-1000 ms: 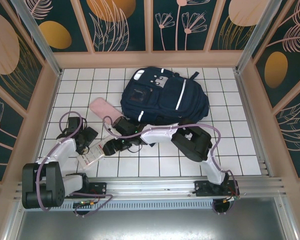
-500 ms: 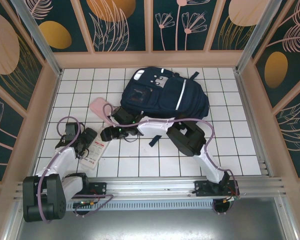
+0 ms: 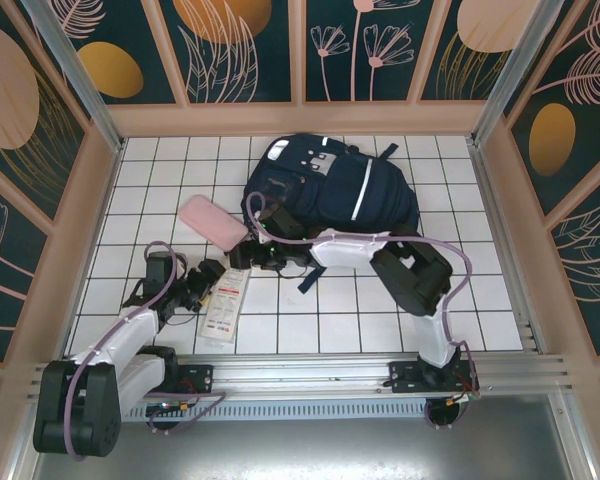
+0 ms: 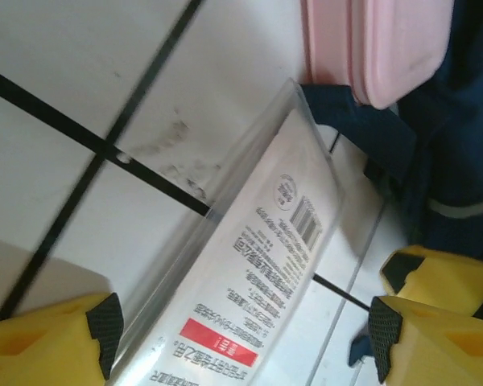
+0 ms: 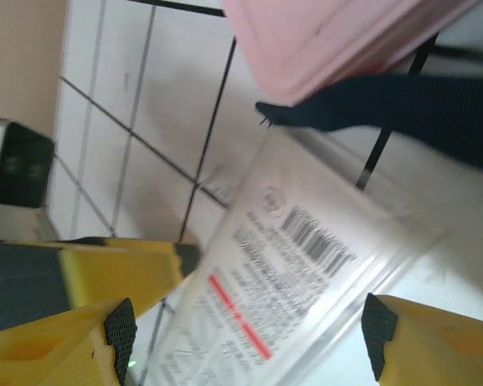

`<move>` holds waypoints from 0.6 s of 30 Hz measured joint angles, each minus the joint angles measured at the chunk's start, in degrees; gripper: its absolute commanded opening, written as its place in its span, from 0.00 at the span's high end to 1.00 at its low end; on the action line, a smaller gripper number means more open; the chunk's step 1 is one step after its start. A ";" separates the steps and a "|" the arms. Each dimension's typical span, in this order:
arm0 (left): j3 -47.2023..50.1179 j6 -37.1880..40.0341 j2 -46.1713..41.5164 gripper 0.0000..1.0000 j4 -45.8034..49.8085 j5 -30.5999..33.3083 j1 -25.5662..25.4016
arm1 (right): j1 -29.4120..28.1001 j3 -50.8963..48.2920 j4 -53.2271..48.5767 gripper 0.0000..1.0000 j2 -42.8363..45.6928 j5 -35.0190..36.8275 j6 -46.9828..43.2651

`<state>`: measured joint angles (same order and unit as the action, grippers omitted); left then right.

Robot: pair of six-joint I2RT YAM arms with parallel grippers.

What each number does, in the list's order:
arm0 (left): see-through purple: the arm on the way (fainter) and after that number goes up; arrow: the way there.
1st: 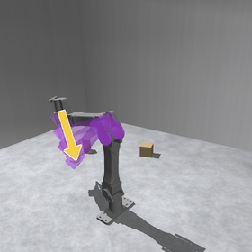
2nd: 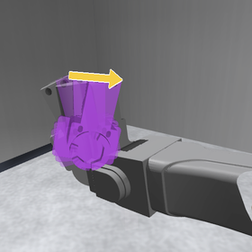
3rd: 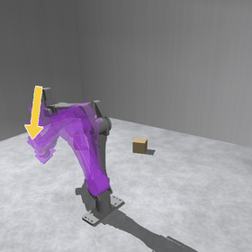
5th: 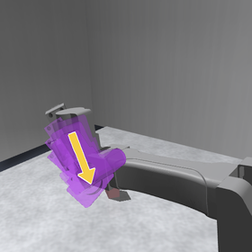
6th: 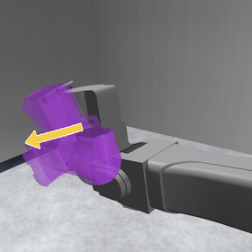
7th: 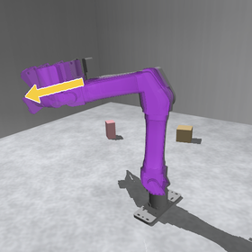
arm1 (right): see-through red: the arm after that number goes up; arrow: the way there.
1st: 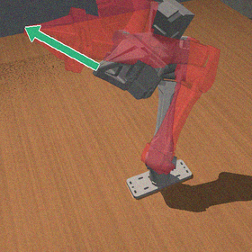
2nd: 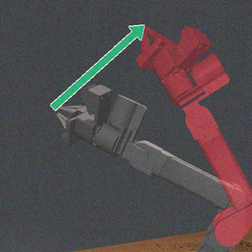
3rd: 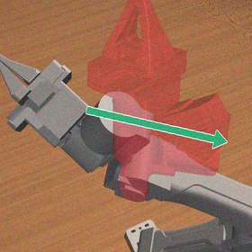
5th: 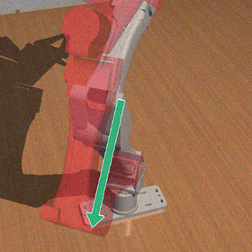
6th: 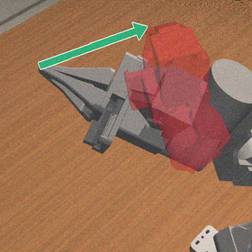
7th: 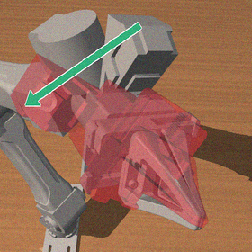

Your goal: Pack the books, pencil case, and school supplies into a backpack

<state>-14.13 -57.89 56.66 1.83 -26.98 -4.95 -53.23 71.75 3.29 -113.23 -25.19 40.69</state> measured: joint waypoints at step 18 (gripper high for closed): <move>2.62 -2.89 -1.97 0.21 -2.32 -4.04 -1.11 | -0.96 -10.54 6.01 0.29 1.05 -8.20 11.39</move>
<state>-11.51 -60.77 54.70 -0.49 -31.03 -6.07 -54.19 61.21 9.30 -112.18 -33.39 52.07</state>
